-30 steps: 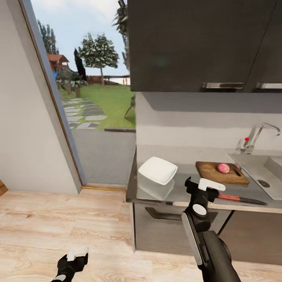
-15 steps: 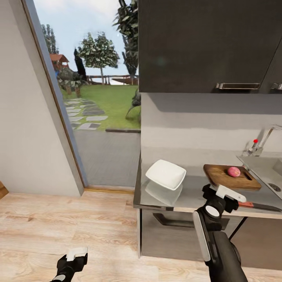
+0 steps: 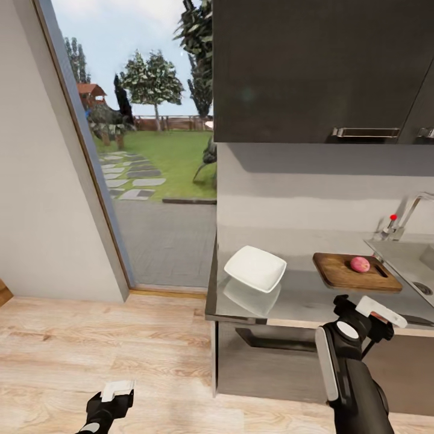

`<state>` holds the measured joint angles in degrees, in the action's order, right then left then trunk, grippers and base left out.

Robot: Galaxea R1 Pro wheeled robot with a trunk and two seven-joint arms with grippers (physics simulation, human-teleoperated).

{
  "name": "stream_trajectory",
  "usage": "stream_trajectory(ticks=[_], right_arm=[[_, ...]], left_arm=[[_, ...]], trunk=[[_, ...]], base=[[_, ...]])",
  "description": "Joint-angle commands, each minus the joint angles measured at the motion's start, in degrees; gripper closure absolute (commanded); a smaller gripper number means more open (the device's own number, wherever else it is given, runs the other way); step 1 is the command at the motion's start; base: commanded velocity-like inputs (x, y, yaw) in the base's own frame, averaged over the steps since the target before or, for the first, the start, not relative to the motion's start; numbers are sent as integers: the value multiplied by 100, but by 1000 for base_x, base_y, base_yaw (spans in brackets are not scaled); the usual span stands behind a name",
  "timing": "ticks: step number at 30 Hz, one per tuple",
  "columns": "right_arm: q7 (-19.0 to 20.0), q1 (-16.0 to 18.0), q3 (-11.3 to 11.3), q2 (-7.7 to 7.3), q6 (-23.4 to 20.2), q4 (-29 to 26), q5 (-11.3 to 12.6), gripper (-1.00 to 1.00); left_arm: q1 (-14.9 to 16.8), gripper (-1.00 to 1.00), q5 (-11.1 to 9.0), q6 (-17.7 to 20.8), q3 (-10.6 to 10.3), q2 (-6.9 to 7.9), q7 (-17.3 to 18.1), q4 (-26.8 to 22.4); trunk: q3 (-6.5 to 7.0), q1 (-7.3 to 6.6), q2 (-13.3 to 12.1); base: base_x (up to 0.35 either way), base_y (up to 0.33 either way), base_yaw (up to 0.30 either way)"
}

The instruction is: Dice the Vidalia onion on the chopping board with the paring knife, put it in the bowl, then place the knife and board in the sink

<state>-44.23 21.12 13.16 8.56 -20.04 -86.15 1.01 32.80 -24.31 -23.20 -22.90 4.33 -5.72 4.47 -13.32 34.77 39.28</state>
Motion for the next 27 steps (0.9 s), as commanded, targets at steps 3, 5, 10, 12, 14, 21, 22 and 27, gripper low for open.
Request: stream_trajectory(ticks=[3, 5, 10, 12, 14, 21, 22, 27], right_arm=[[-15, 6, 14, 5, -35, -7, 6, -100], [-15, 6, 19, 5, -35, -7, 7, -100], [-15, 5, 20, 16, -35, -7, 11, -100], [-15, 6, 22, 19, -35, -11, 12, -100], [-15, 4, 25, 24, -35, -14, 13, -100], [-23, 6, 28, 31, -35, -16, 13, -100], [-23, 5, 28, 31, -35, -16, 13, -100], [-24, 6, 183, 35, -35, -16, 13, -100]], left_arm=[[10, -100, -30, -29, -48, -1, -8, 18], [9, -100, -30, -28, -48, 5, -8, 18], [8, -100, -30, -27, -48, 6, -8, 18], [9, -100, -30, -29, -48, 10, -8, 18], [8, -100, -30, -29, -48, 13, -8, 18], [8, -100, -30, -27, -48, 15, -8, 18], [8, -100, -30, -27, -48, 15, -11, 18], [8, -100, -30, -27, -48, 20, -15, 18]], trunk=[[-9, 2, 8], [-9, 2, 8], [-9, 2, 8], [-9, 2, 8], [-9, 2, 8], [-13, 2, 8], [-18, 2, 8], [-54, 2, 8]], base=[[46, -69, 0], [96, -90, 0], [123, -39, 0], [117, -72, 0], [111, -79, 0], [104, -75, 0], [93, -34, 0], [86, -16, 0]])
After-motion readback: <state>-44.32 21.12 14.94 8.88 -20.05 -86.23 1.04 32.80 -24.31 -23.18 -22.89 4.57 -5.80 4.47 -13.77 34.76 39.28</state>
